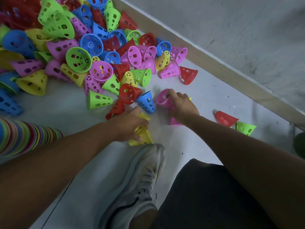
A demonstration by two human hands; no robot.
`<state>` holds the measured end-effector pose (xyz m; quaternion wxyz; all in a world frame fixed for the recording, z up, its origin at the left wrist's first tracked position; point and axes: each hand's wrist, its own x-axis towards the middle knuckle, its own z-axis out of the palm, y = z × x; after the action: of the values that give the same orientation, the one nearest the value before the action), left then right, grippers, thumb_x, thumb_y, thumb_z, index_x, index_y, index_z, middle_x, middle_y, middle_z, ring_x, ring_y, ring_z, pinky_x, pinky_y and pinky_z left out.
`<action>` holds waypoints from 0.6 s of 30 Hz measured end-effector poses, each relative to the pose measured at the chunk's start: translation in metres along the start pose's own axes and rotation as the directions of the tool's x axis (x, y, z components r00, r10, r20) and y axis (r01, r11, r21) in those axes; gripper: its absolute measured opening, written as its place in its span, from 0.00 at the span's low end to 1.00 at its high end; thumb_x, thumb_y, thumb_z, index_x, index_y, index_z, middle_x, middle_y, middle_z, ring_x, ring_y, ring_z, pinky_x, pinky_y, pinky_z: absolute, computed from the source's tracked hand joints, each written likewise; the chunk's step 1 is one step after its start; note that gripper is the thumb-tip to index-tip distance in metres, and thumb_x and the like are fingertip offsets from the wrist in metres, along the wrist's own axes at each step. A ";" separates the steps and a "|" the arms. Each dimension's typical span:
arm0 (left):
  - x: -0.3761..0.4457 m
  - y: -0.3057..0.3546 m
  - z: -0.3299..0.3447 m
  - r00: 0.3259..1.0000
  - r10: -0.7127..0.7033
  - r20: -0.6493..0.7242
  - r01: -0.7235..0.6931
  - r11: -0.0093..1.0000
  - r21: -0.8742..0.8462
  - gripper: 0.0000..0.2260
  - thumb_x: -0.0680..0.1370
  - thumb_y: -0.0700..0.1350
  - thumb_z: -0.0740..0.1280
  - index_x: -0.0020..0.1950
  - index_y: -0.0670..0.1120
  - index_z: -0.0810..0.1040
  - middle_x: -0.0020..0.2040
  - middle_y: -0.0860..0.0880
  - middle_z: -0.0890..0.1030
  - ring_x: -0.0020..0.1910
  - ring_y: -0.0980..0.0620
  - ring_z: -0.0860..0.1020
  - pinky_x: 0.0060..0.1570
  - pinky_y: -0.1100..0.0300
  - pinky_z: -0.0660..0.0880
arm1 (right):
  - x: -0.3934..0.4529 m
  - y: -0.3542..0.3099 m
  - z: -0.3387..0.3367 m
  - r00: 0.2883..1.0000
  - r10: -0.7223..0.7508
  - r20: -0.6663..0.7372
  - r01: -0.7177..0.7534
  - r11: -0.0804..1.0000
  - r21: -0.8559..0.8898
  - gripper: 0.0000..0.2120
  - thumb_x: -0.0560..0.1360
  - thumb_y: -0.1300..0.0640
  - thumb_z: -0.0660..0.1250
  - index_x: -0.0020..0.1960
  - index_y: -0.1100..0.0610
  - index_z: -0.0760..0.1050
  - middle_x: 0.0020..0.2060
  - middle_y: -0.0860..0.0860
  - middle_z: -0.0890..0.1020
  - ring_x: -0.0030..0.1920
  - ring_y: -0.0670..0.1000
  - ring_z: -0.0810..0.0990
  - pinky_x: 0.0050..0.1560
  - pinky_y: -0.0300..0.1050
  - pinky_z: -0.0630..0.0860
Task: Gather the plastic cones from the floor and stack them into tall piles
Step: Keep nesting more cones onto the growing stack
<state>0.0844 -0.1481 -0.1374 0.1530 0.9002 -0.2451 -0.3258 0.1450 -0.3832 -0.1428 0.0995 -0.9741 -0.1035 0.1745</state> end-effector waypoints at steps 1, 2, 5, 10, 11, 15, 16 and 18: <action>0.000 0.000 -0.001 1.000 -0.005 -0.004 0.005 1.000 -0.012 0.20 0.73 0.57 0.75 0.63 0.57 0.77 0.58 0.52 0.61 0.57 0.48 0.71 0.52 0.56 0.70 | -0.001 0.000 0.001 1.000 -0.001 -0.017 0.001 1.000 0.014 0.24 0.74 0.61 0.69 0.67 0.50 0.65 0.55 0.55 0.78 0.57 0.55 0.71 0.44 0.47 0.69; 0.000 -0.001 -0.001 1.000 -0.016 -0.013 0.015 0.999 -0.028 0.18 0.74 0.57 0.75 0.61 0.55 0.78 0.58 0.51 0.63 0.56 0.48 0.72 0.53 0.55 0.72 | -0.001 0.001 0.001 1.000 -0.004 -0.029 0.005 1.000 0.025 0.23 0.74 0.60 0.68 0.66 0.51 0.66 0.53 0.54 0.78 0.56 0.55 0.71 0.43 0.46 0.68; 0.000 -0.004 -0.002 0.998 -0.032 -0.058 0.029 0.998 -0.048 0.16 0.73 0.57 0.75 0.57 0.52 0.78 0.58 0.49 0.65 0.56 0.46 0.72 0.57 0.54 0.72 | -0.002 0.003 0.003 0.999 -0.001 -0.041 0.003 0.999 0.051 0.22 0.74 0.59 0.69 0.65 0.51 0.67 0.51 0.54 0.79 0.52 0.53 0.69 0.43 0.46 0.68; -0.003 -0.011 -0.010 0.987 -0.104 -0.121 0.087 0.987 -0.135 0.15 0.74 0.58 0.74 0.55 0.52 0.79 0.58 0.48 0.65 0.50 0.48 0.71 0.49 0.57 0.67 | -0.004 0.000 0.002 0.997 0.044 -0.067 -0.035 0.991 0.130 0.20 0.75 0.59 0.68 0.65 0.52 0.68 0.45 0.49 0.74 0.48 0.53 0.72 0.44 0.46 0.70; -0.004 -0.012 -0.012 0.984 -0.118 -0.133 0.094 0.980 -0.176 0.15 0.73 0.58 0.75 0.54 0.53 0.79 0.57 0.48 0.65 0.50 0.47 0.73 0.49 0.56 0.69 | -0.005 -0.001 0.003 0.994 0.065 -0.086 -0.049 0.984 0.171 0.19 0.75 0.59 0.67 0.65 0.53 0.69 0.45 0.49 0.76 0.48 0.54 0.74 0.43 0.46 0.71; -0.012 -0.013 -0.021 0.965 -0.180 -0.189 0.115 0.944 -0.311 0.12 0.73 0.58 0.75 0.52 0.56 0.78 0.55 0.51 0.65 0.50 0.48 0.73 0.49 0.57 0.69 | -0.007 -0.012 0.002 0.972 0.193 -0.135 -0.152 0.951 0.268 0.13 0.75 0.57 0.69 0.59 0.57 0.75 0.46 0.54 0.81 0.44 0.56 0.81 0.43 0.52 0.80; -0.014 -0.012 -0.024 0.960 -0.191 -0.206 0.110 0.931 -0.348 0.12 0.73 0.57 0.76 0.51 0.56 0.78 0.54 0.51 0.65 0.51 0.48 0.73 0.49 0.57 0.69 | -0.009 -0.015 0.000 0.965 0.233 -0.117 -0.189 0.934 0.302 0.11 0.75 0.59 0.68 0.57 0.58 0.75 0.45 0.54 0.81 0.41 0.56 0.82 0.40 0.51 0.82; -0.019 -0.011 -0.029 0.951 -0.199 -0.236 0.087 0.906 -0.414 0.11 0.73 0.56 0.76 0.50 0.56 0.77 0.53 0.50 0.67 0.53 0.47 0.74 0.53 0.56 0.72 | -0.012 -0.021 -0.004 0.950 0.301 -0.081 -0.249 0.890 0.383 0.09 0.74 0.62 0.66 0.54 0.58 0.76 0.43 0.54 0.80 0.36 0.55 0.83 0.34 0.50 0.83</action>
<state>0.0944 -0.1251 -0.1106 0.3409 0.9019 -0.0828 -0.2521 0.1317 -0.3660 -0.1307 0.2612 -0.9526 0.0775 0.1354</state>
